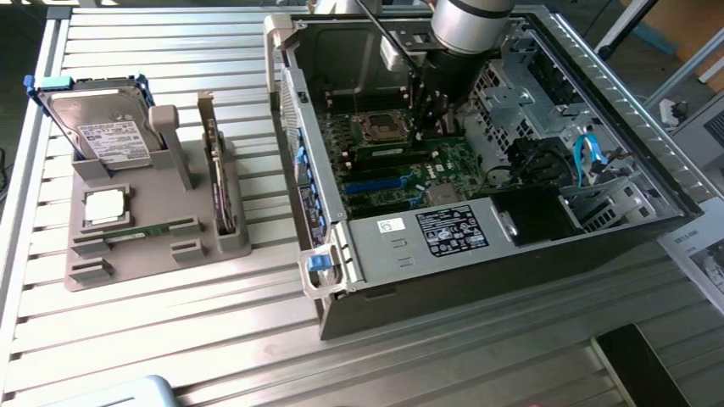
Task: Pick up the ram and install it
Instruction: 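Insert the ram into the slot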
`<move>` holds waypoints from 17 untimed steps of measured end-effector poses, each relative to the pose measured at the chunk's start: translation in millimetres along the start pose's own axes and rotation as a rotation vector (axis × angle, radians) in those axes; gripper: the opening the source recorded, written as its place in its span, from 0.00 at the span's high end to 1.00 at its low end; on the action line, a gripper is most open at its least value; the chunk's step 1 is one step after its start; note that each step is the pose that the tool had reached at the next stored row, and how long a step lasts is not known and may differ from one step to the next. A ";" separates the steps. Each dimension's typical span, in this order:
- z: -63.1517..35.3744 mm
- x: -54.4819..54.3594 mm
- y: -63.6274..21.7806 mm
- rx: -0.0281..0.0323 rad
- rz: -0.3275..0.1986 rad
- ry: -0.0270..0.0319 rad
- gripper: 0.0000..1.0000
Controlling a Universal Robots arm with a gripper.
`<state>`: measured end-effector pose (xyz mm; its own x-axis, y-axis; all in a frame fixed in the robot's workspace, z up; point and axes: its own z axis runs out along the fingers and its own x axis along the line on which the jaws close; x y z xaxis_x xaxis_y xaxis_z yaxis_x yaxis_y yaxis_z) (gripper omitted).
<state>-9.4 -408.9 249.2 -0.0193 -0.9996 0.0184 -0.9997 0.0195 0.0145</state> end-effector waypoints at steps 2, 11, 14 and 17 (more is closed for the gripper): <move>0.3 0.0 0.0 -0.0001 0.000 0.0002 0.88; 6.0 -0.1 -0.1 0.0022 0.000 0.0002 0.88; 6.9 -0.2 -0.1 0.0032 0.000 -0.0003 0.88; 7.1 -0.2 -0.1 0.0036 0.000 0.0001 0.88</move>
<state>-9.4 -408.9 242.1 -0.0194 -0.9996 0.0185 -0.9997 0.0196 0.0109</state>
